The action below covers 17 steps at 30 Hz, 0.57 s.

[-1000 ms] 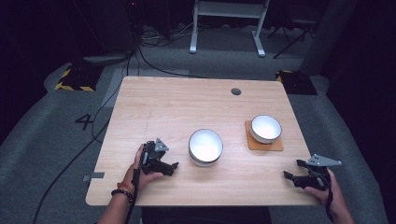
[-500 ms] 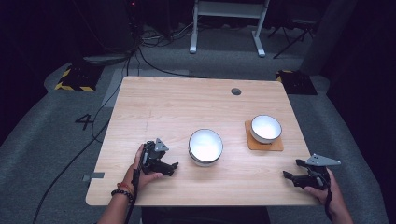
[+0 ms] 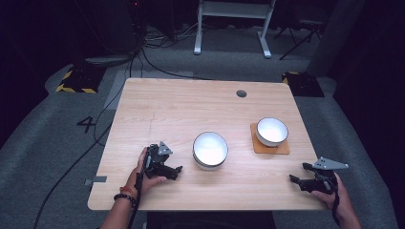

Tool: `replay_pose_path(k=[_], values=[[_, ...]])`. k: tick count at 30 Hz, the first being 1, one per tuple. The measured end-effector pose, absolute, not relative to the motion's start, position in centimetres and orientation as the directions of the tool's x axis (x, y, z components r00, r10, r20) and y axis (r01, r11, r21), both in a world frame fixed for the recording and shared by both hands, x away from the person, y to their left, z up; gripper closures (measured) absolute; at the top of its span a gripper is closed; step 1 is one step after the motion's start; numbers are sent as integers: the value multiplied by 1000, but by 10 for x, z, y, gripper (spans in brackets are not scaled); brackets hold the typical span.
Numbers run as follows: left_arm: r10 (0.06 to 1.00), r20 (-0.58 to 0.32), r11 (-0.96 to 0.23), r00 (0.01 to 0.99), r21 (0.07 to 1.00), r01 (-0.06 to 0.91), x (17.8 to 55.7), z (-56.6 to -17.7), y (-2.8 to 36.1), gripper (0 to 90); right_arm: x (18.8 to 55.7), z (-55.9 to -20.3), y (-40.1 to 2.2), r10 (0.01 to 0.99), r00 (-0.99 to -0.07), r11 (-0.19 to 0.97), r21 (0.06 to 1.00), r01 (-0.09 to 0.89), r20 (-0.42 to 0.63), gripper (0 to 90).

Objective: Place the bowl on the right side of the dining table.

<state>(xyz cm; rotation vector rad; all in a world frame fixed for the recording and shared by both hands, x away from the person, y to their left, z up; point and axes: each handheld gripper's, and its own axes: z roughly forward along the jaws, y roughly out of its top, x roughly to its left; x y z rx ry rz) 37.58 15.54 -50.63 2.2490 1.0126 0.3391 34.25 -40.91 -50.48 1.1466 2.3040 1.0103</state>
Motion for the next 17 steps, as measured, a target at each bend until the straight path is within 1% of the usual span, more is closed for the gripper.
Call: replay_pose_path(k=[17], values=[[743,-15,-501,669,651,570,376,-506,156,2,342,-505,-409,799,-602,409,741,533,-9,173]])
